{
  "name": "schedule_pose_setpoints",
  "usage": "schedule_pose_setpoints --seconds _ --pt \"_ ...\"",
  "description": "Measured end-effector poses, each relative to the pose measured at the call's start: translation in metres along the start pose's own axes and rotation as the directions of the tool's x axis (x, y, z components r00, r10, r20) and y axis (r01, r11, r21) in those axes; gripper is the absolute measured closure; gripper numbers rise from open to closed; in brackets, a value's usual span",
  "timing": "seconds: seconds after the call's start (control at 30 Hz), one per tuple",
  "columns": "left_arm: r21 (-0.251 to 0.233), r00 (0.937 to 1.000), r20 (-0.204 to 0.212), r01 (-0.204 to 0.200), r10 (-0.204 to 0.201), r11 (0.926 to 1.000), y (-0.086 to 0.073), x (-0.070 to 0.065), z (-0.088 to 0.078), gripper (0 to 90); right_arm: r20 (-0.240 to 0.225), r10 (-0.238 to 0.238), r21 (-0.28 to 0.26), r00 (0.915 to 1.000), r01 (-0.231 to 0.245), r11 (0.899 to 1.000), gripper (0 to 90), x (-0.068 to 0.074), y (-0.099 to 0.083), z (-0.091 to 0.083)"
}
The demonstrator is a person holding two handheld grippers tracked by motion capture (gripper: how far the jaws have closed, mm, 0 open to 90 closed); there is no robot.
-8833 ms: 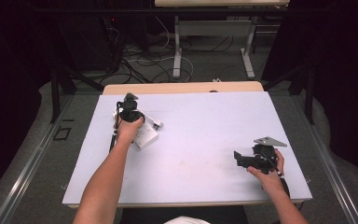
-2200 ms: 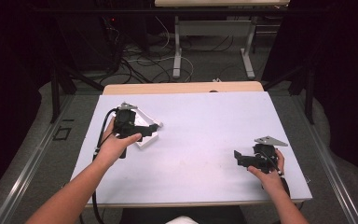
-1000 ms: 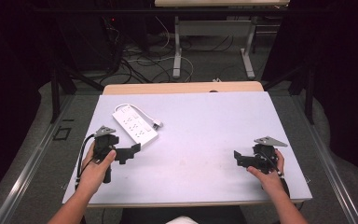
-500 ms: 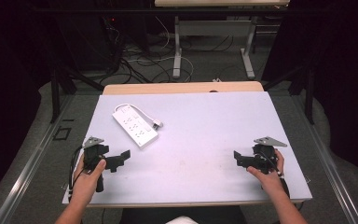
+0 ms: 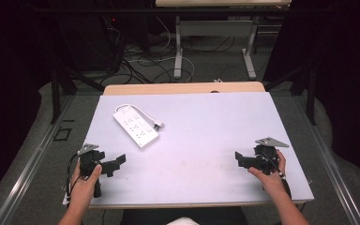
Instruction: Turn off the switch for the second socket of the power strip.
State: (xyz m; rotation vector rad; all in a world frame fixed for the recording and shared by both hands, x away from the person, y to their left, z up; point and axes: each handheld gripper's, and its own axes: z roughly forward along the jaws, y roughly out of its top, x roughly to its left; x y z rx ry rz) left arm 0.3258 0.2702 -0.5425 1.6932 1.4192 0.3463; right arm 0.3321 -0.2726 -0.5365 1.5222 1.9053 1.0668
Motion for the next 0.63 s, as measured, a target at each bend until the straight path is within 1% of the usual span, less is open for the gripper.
schedule_pose_setpoints --seconds 0.17,0.23,0.27,0.3,0.33,0.37,0.43,0.53,0.57,0.6,0.63 --pt "0.002 0.9997 -0.021 0.009 -0.009 1.0 -0.004 0.008 0.001 1.5 0.0 -0.006 -0.002 1.0 0.006 1.0 0.0 -0.001 0.0 0.0" --pt "-0.007 0.9995 -0.032 0.007 -0.007 0.9999 -0.005 0.009 0.001 1.5 0.0 -0.003 -0.001 1.0 0.003 1.0 0.0 -0.001 0.0 0.0" --pt "0.005 0.9994 -0.034 0.001 -0.001 1.0 -0.005 0.01 0.0 1.5 0.0 -0.003 -0.001 1.0 0.003 1.0 0.0 -0.001 0.0 0.001" --pt "0.003 0.9993 -0.037 -0.005 0.005 1.0 -0.006 0.011 0.001 1.5 0.0 -0.006 -0.001 1.0 0.006 1.0 0.0 -0.001 0.0 0.001" --pt "0.004 0.9993 -0.038 -0.001 0.001 1.0 -0.006 0.011 0.001 1.5 -0.001 -0.006 0.0 1.0 0.006 1.0 0.0 -0.001 0.0 0.001" --pt "-0.006 0.9993 -0.038 0.002 -0.002 1.0 -0.007 0.011 0.002 1.5 0.0 -0.007 0.0 1.0 0.007 1.0 0.0 -0.001 0.0 0.001" --pt "0.001 0.9992 -0.04 0.001 -0.001 1.0 -0.007 0.012 0.003 1.5 0.0 -0.007 0.001 1.0 0.007 1.0 0.0 0.0 0.0 0.001" --pt "-0.004 0.9991 -0.042 0.0 0.0 1.0 -0.008 0.013 0.005 1.5 -0.001 -0.008 0.0 1.0 0.008 1.0 0.0 -0.001 0.0 0.001" --pt "0.02 0.9994 -0.033 -0.001 0.002 0.9998 -0.007 0.013 0.003 1.5 -0.001 -0.007 0.0 1.0 0.007 1.0 0.0 -0.001 0.0 0.001" --pt "0.021 0.9995 -0.032 -0.001 0.002 0.9998 -0.007 0.013 0.004 1.5 -0.001 -0.008 -0.001 1.0 0.008 1.0 0.0 -0.002 0.0 0.001" --pt "0.003 0.9992 -0.041 0.001 -0.001 1.0 -0.008 0.013 0.005 1.5 0.0 -0.008 0.0 1.0 0.008 1.0 0.0 -0.002 0.0 0.001"
